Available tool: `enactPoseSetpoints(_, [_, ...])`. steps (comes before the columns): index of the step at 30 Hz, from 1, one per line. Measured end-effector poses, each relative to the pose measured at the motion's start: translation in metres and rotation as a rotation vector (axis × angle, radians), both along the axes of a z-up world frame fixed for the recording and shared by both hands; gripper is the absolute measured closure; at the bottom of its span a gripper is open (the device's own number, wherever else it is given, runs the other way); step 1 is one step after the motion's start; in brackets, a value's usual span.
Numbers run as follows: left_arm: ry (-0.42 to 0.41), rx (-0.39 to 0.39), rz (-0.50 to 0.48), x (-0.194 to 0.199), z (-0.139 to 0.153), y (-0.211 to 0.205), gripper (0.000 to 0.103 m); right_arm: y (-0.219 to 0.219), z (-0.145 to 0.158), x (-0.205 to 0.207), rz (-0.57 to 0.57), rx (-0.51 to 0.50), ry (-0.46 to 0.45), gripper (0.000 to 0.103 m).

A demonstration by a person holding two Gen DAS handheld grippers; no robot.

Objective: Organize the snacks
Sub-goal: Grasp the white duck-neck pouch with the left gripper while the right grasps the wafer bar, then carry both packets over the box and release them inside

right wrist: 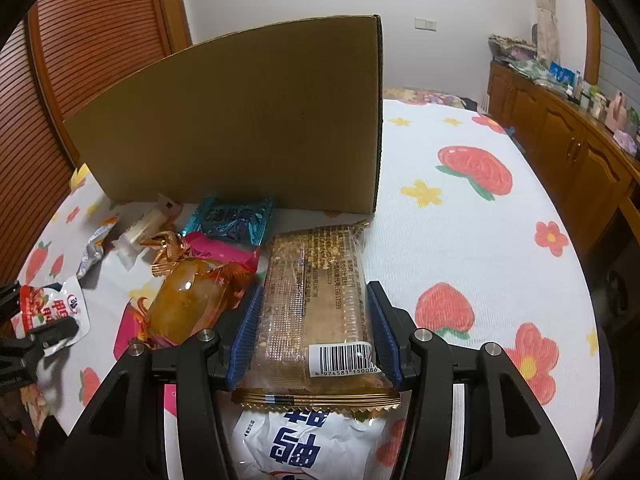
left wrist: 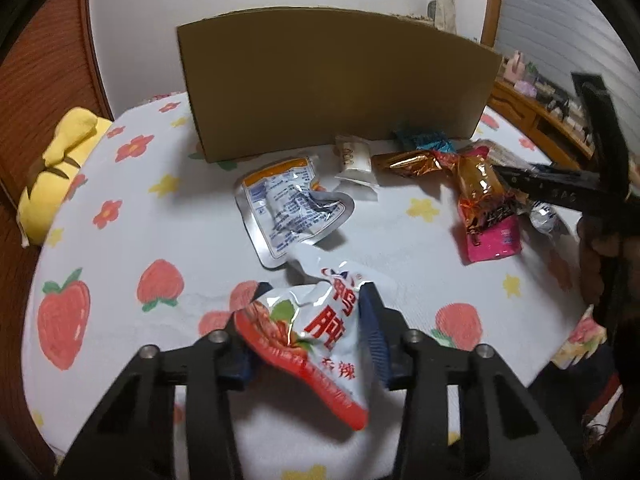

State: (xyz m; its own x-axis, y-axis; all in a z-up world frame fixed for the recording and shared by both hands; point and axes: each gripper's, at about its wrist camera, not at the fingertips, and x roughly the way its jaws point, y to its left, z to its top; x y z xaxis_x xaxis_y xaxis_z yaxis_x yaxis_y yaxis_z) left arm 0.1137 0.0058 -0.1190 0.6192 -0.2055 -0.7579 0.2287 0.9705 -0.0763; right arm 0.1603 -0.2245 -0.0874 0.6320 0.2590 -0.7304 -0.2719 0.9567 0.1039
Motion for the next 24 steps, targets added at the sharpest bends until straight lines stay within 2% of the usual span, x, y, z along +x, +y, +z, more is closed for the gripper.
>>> enactPoseSetpoints(1, [-0.002,-0.011,-0.002,-0.002,0.000,0.001,0.069,0.000,0.000,0.000,0.000,0.000,0.000,0.050])
enactPoseSetpoints(3, [-0.019,-0.019,-0.008,-0.008,0.003,0.002,0.082,0.000,0.000,0.000,0.000,0.000,0.000,0.050])
enactPoseSetpoints(6, [-0.061,0.002,-0.013,-0.018,0.009,-0.004,0.086,0.000,0.000,0.000,0.000,0.001,0.000,0.050])
enactPoseSetpoints(17, [-0.115,-0.028,-0.025,-0.025,0.036,-0.006,0.087,-0.002,0.001,-0.001,0.003,0.006,-0.012,0.057])
enactPoseSetpoints(24, [-0.149,-0.033,-0.041,-0.028,0.056,-0.010,0.087,-0.006,0.009,-0.012,-0.013,0.023,-0.091,0.057])
